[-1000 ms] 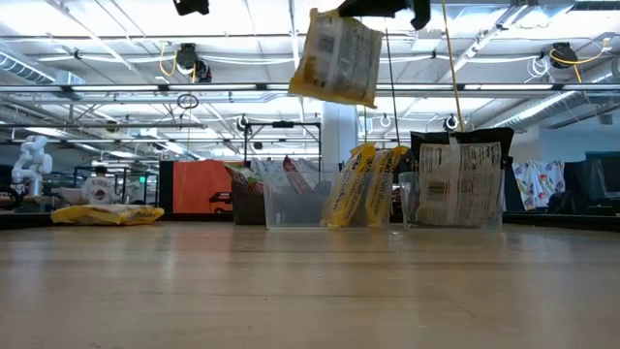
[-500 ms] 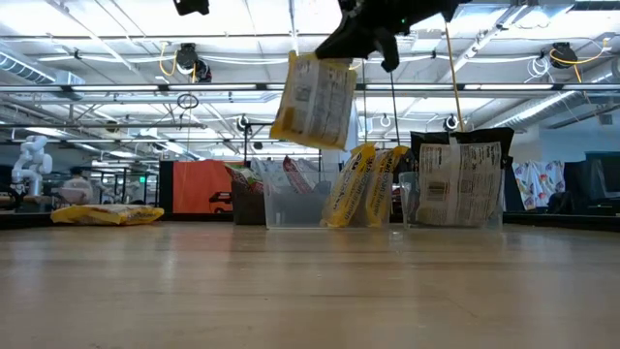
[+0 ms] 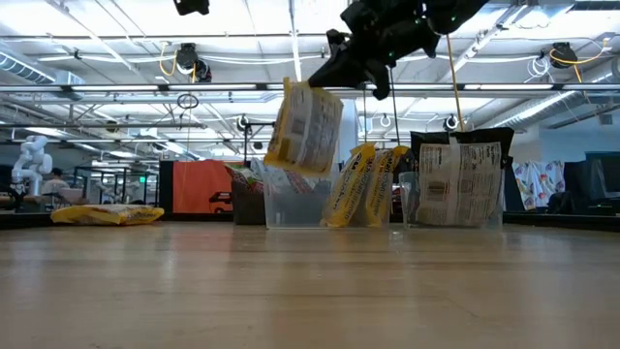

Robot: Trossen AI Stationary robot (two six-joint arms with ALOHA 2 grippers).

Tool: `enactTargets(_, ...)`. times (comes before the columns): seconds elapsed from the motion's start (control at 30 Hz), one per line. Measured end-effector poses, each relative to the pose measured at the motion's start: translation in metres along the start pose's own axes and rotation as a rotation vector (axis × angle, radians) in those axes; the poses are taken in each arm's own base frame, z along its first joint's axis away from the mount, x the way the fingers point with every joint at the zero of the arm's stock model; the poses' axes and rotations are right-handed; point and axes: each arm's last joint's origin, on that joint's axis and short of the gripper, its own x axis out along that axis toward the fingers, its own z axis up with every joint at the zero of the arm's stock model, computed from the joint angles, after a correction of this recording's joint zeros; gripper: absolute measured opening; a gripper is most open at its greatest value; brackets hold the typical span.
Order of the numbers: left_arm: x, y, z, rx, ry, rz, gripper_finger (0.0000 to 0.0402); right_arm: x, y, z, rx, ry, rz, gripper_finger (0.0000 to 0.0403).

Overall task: Sort Maruchan noodles
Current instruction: Put the yellow noodle pack into the left transparent bin

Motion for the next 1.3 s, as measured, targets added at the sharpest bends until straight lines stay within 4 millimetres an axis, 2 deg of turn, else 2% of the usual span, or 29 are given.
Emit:
enactTargets(0.37, 0.0, 0.001, 0.0, -0.001, 0.002, 0.02, 0.0021, 0.014, 0.0, -0.03, 0.023, -0.057, 0.061, 0.0)
enactTargets(0.63, 0.0, 0.001, 0.0, -0.006, 0.002, 0.022, 0.0021, 0.023, 0.005, -0.043, 0.022, -0.098, 0.119, 0.0)
enactTargets(1.3, 0.0, 0.001, 0.002, -0.028, -0.02, 0.025, 0.0021, 0.006, 0.009, -0.076, 0.148, 0.036, 0.216, 0.0)
